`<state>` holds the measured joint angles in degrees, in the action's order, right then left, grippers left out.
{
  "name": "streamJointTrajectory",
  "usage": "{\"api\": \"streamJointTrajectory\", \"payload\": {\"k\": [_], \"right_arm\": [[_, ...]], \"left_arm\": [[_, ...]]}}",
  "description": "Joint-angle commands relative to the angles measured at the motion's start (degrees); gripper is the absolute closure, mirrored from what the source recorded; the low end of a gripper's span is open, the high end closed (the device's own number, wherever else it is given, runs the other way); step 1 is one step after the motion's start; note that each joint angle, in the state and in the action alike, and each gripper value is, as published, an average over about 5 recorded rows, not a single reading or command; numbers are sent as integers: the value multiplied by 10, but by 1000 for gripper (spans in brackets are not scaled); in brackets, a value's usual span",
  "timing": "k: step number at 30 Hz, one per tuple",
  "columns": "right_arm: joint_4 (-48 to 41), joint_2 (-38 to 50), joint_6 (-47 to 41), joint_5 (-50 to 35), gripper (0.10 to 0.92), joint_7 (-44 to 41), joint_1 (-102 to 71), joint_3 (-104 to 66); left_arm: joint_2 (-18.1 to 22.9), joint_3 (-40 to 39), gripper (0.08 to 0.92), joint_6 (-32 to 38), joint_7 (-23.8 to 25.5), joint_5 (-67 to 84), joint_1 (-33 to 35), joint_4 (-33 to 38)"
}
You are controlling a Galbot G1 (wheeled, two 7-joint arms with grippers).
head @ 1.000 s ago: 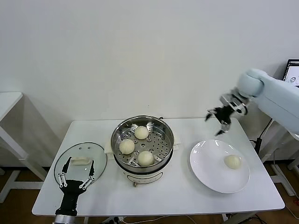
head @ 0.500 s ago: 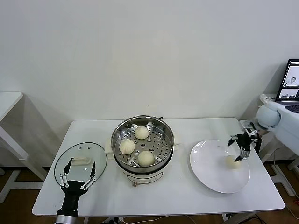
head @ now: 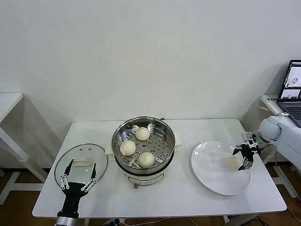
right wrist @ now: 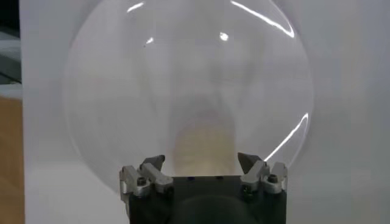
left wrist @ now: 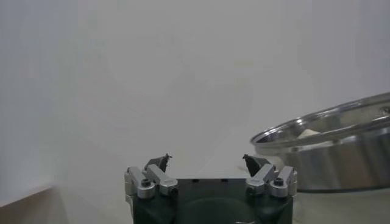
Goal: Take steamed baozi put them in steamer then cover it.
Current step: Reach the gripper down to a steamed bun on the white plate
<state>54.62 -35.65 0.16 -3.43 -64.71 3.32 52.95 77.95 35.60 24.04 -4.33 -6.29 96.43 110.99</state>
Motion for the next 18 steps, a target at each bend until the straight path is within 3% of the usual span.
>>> {"api": "streamJointTrajectory", "payload": {"k": [1,6,13,18], "right_arm": [[-19,-9,-3,17,203,18,-21,-13],[-20,-14,-4,20,218,23,-20,-14],[-17,-15,-3,21,324,24,-19,-15],[1,-11,-2,19,356,4,9,-9]], "left_arm": [[0,1,177,0,0,0,1,1],[0,1,177,-1,1,0,1,2],[0,0,177,-2,1,0,0,2],[-1,-1,177,-2,1,0,-1,2]]}}
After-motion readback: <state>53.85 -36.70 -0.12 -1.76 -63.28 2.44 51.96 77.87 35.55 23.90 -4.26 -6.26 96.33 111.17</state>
